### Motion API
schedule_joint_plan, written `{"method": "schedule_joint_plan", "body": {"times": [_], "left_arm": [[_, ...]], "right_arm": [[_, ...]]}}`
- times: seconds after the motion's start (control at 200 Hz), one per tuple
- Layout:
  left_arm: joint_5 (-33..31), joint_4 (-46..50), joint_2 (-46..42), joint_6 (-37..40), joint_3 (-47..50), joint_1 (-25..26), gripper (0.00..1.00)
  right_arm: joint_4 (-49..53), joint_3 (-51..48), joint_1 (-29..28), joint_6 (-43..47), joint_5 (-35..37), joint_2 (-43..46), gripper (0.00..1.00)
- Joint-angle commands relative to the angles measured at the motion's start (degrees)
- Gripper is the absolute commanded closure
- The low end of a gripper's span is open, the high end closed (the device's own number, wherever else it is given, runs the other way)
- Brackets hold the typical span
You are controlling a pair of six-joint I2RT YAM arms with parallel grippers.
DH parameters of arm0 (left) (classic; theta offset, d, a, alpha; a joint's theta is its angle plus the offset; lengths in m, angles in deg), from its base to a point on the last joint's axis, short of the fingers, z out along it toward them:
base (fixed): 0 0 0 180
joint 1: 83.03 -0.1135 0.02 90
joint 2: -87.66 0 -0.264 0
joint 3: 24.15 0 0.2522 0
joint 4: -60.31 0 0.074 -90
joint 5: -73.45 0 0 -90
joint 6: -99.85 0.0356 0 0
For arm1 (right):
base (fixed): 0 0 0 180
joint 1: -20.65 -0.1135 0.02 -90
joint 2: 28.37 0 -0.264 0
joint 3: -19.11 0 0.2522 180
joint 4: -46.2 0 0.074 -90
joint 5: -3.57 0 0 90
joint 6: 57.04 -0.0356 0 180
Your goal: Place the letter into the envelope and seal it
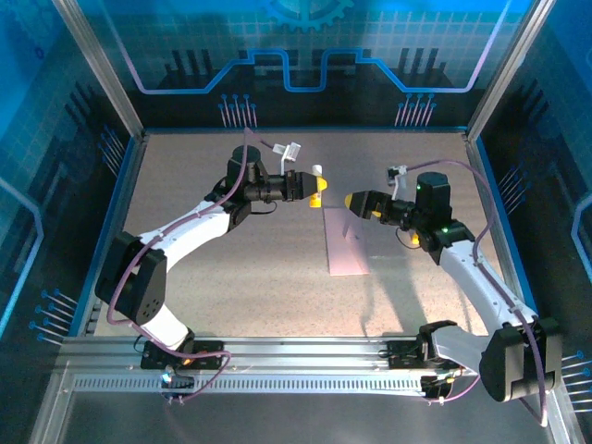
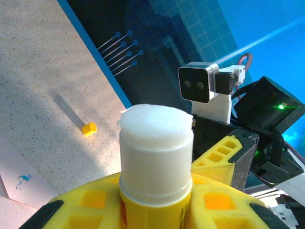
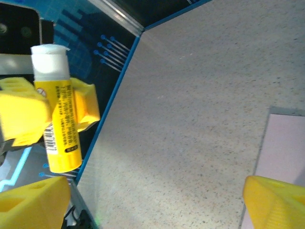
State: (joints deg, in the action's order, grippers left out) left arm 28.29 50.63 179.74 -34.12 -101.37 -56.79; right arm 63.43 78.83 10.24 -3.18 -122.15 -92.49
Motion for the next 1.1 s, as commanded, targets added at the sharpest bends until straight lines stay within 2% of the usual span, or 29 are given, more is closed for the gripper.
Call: {"method": "schedule_joint_plan", "body": {"times": [0.0,0.135,0.235,0.44,0.645,0.82,1.096], "left_arm": [[1.9,-4.8,-2.5,-1.6,0.3,-0.6,0.92],[1.1,-6.6,-2.7,-4.1,0.1,-0.6,0.93],[-1.1,-7.5,-3.4,-5.1,0.6,-0.6,0.95],[-3.3,-9.3,-4.0,-6.9,1.5,-0.3,0.95],[-3.6,-10.1,-3.8,-7.6,2.0,0.1,0.94],[-4.3,-11.8,-3.9,-8.6,2.8,0.4,0.95],[-4.8,-13.9,-3.8,-10.2,3.1,0.5,0.95]], "right_arm": [[-5.6,-0.4,0.5,-0.9,-7.4,-1.0,0.1],[-10.9,0.0,-0.9,-3.3,-13.1,-2.8,0.2],[-11.4,1.3,-3.3,-3.0,-14.5,-4.1,0.21],[-12.4,4.1,-8.6,-2.6,-14.6,-6.6,0.21],[-17.2,6.5,-10.9,-5.0,-14.4,-9.3,0.23],[-21.7,7.7,-11.6,-7.4,-14.9,-11.6,0.3],[-22.4,9.8,-12.2,-8.5,-15.1,-14.4,0.41]]}}
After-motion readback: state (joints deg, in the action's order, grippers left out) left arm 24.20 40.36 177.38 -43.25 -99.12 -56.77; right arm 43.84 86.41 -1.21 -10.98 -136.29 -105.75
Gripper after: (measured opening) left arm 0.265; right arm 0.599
